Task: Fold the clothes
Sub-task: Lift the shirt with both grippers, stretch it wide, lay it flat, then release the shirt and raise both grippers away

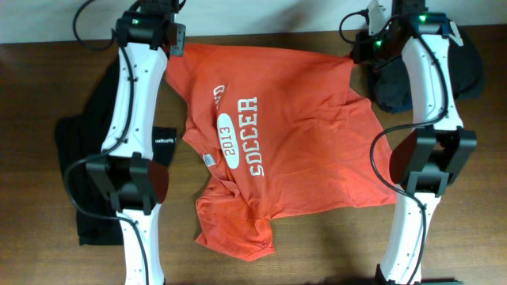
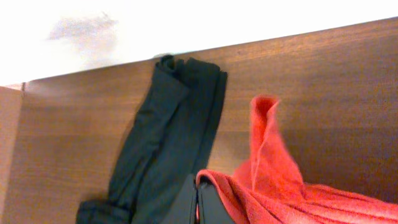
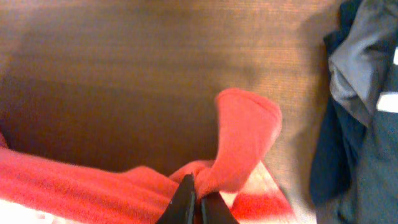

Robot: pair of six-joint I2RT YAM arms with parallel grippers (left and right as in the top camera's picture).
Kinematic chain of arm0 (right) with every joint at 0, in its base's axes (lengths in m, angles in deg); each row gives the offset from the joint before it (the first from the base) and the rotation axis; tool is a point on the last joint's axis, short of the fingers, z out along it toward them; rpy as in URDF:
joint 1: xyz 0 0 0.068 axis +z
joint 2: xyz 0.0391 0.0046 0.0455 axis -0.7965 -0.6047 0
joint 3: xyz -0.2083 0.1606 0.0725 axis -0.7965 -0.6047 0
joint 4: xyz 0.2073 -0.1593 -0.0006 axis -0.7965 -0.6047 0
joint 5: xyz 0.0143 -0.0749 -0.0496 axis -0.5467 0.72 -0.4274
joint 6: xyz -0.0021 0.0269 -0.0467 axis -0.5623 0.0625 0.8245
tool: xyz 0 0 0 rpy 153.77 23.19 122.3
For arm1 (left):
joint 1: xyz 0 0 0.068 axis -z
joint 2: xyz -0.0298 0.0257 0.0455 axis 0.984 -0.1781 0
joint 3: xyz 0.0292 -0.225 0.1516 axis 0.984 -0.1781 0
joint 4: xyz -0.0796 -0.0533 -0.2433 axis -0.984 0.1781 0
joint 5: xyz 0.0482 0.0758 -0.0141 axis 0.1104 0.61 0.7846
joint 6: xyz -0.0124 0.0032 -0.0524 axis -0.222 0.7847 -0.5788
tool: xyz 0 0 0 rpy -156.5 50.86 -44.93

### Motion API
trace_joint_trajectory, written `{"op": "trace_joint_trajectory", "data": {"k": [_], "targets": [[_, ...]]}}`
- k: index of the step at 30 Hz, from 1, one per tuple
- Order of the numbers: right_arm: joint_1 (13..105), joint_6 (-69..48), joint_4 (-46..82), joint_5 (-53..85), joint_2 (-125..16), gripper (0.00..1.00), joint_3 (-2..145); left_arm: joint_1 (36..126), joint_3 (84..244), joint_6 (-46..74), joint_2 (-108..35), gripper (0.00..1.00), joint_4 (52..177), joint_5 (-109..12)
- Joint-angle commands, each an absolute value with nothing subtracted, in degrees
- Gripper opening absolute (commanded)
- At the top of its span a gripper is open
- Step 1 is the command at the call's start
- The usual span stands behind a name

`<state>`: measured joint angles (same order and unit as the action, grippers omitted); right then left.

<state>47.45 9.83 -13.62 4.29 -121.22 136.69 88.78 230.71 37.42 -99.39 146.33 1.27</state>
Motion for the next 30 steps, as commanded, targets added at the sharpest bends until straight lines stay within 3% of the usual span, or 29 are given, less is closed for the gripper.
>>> {"op": "trace_joint_trajectory", "data": {"k": [1, 9, 10, 11, 12, 13, 14, 16, 30], "targets": [[47.1, 10.1, -10.2, 9.8, -123.3, 0.06, 137.1, 84.7, 231.1, 37.7, -102.1, 0.00, 144.7, 7.3], [48.3, 10.0, 4.5, 9.9, -126.9, 0.09, 137.0, 81.9, 231.1, 37.7, -106.3, 0.01, 132.8, 0.6], [48.4, 10.0, 6.4, 9.9, -127.3, 0.14, 137.0, 81.9, 231.1, 37.7, -106.6, 0.14, 130.4, 0.6], [48.6, 10.0, 8.4, 9.9, -127.6, 0.41, 137.0, 81.9, 231.1, 37.7, -107.1, 0.43, 127.6, 0.6], [48.7, 10.0, 9.1, 9.8, -127.6, 0.67, 137.0, 82.0, 231.1, 37.7, -107.2, 0.63, 126.4, 0.6], [48.7, 9.7, 9.5, 9.8, -127.4, 0.86, 137.1, 82.0, 231.1, 37.7, -107.2, 0.74, 125.7, 0.6], [48.6, 7.4, 8.6, 9.8, -126.5, 0.94, 137.9, 82.0, 231.7, 37.7, -106.9, 0.83, 126.2, 0.6], [48.3, 7.0, 5.8, 9.8, -124.3, 0.99, 139.2, 82.0, 233.8, 37.7, -105.7, 0.99, 129.6, 0.6], [47.8, 9.1, -32.6, 10.3, -96.9, 0.99, 146.9, 84.5, 241.1, 37.2, -83.8, 0.99, 160.0, -15.7]]}}
